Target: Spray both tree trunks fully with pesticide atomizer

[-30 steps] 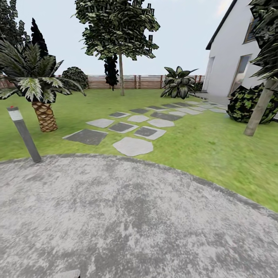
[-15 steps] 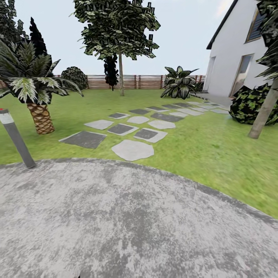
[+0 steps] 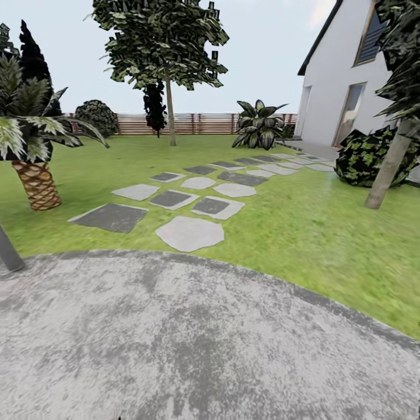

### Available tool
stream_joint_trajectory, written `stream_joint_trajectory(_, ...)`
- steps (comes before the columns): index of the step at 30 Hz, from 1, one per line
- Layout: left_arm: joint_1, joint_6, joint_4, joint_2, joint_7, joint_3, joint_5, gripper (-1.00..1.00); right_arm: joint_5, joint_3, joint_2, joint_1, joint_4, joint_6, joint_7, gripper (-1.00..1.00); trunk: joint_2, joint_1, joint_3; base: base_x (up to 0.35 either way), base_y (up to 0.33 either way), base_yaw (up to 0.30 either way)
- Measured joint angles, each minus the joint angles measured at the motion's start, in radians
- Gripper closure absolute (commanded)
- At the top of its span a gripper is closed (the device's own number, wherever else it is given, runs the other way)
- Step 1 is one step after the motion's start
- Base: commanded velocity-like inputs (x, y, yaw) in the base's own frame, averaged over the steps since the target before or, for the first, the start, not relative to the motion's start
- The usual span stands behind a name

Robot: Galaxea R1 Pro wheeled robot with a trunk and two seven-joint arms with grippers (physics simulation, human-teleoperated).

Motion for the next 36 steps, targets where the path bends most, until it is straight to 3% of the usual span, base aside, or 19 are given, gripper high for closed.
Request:
stream_joint_trajectory(23, 0.000, 0.000, 0.000, 0.000, 0.000, 0.000, 0.000, -1.00, 0.000, 0.001, 0.000, 0.000, -0.001, 0.000, 0.001, -1.00, 0.000, 0.000, 0.000, 0.339, -0.003, -0.299)
stream_joint_trajectory(36, 0.000, 0.000, 0.000, 0.000, 0.000, 0.000, 0.000, -1.00, 0.000, 0.001, 0.001, 0.000, 0.000, 0.000, 0.001, -1.00, 0.000, 0.000, 0.000, 0.336, -0.111, -0.300)
